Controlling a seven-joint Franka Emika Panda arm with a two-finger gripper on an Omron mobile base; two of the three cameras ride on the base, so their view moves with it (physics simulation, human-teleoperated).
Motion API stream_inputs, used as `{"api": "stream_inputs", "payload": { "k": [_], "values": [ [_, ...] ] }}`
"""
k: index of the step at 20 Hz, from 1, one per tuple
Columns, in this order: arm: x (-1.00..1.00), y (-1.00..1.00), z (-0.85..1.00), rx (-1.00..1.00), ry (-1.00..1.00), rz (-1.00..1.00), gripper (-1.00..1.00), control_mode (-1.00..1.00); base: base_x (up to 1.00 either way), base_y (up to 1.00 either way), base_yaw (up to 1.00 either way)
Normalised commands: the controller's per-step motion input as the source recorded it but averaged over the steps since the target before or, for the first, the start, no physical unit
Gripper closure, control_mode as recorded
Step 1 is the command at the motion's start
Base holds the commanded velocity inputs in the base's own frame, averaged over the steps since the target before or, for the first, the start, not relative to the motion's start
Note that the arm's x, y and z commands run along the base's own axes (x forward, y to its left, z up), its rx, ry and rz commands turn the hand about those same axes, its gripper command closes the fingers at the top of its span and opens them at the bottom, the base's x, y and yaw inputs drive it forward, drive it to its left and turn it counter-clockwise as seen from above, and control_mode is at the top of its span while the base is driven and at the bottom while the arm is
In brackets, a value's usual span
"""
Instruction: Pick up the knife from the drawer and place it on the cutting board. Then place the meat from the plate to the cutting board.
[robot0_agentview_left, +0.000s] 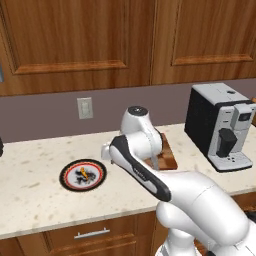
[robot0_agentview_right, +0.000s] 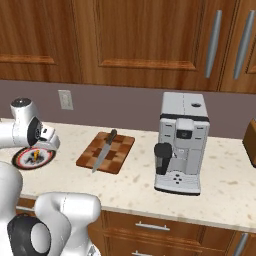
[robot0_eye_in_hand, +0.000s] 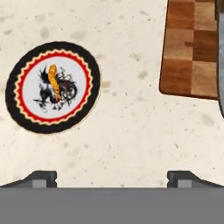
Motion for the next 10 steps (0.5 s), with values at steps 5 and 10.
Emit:
{"api": "stream_inputs", "payload": {
  "k": [5, 10],
  "values": [
    [0.00, 0.31, 0.00, 0.08, 0.16, 0.16, -1.00, -1.00, 0.00, 0.00, 0.00],
    [0.00, 0.42, 0.00, 0.00, 0.02, 0.13, -1.00, -1.00, 0.00, 0.00, 0.00]
  ]
}}
